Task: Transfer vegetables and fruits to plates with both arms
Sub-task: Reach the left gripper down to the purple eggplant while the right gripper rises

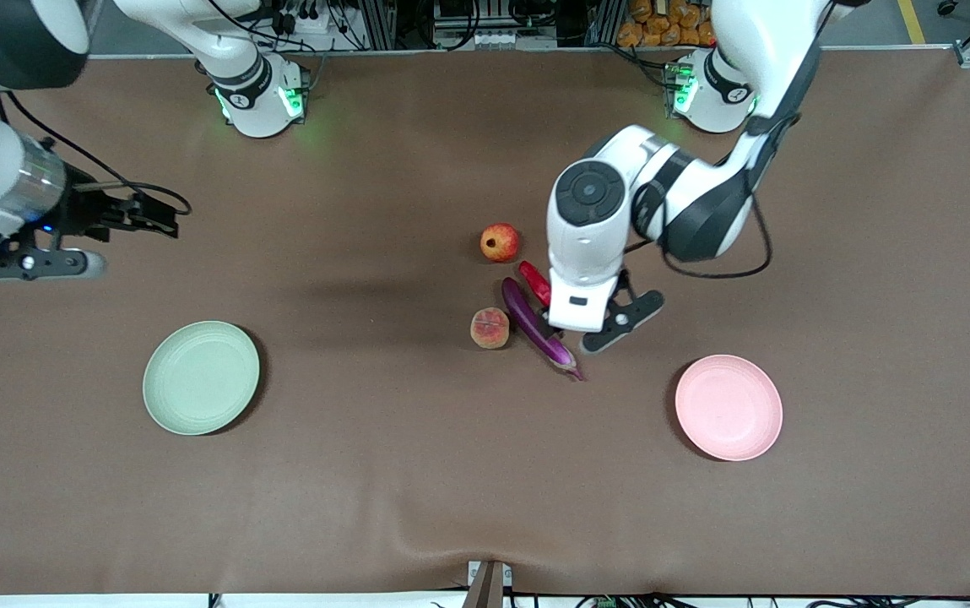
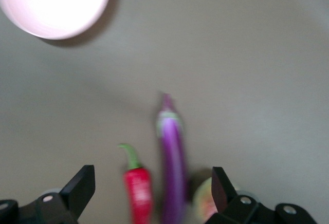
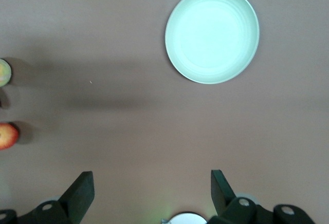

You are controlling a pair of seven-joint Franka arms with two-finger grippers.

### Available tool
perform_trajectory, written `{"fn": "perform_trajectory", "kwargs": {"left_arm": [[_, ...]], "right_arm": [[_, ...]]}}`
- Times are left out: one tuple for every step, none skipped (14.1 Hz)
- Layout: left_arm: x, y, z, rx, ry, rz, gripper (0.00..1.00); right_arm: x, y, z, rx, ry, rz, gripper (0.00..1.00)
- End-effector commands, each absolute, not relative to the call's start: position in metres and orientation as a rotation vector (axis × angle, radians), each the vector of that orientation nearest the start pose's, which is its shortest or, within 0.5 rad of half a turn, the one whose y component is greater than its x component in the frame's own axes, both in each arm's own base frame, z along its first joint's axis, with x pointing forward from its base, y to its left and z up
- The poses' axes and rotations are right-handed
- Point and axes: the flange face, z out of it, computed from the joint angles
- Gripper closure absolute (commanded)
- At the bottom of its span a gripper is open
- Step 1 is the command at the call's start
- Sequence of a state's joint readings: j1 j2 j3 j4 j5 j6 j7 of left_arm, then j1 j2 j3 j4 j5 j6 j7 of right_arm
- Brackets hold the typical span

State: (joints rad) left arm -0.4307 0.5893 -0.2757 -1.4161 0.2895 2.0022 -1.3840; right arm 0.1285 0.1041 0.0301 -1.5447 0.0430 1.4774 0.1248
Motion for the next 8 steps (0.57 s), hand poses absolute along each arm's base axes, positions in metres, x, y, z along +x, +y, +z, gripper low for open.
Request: {"fn": "perform_trajectory", "kwargs": {"left_arm": [[0.590, -0.445, 0.332, -2.967, -1.020, -0.264, 0.00], [0.593, -0.446, 0.317, -2.957, -1.048, -0.290, 0.00], [0.593, -0.448, 0.303, -2.953, -1.067, -0.295, 0.00], [0.592, -0.450, 0.293, -2.947, -1.083, -0.288, 0.00], [0.591, -0.450, 0.283, -2.935, -1.091, -0.271, 0.00], [0.589, -0.450, 0.273, -2.917, -1.114, -0.252, 0.00], [0.587, -0.449, 0.263, -2.892, -1.153, -0.239, 0.00], [0.585, -0.448, 0.248, -2.862, -1.190, -0.221, 0.00]], "right_arm": [[0.566, 0.121, 0.561, -3.128, -0.064, 0.267, 0.00], [0.568, 0.123, 0.558, -3.131, -0.043, 0.277, 0.00], [0.568, 0.123, 0.555, -3.133, -0.035, 0.284, 0.00], [0.569, 0.123, 0.553, -3.133, -0.035, 0.288, 0.00], [0.569, 0.123, 0.549, -3.134, -0.035, 0.305, 0.00], [0.568, 0.124, 0.548, -3.134, -0.040, 0.305, 0.00], [0.568, 0.130, 0.548, -3.136, -0.052, 0.302, 0.00], [0.569, 0.131, 0.546, -3.138, -0.057, 0.300, 0.00]]}}
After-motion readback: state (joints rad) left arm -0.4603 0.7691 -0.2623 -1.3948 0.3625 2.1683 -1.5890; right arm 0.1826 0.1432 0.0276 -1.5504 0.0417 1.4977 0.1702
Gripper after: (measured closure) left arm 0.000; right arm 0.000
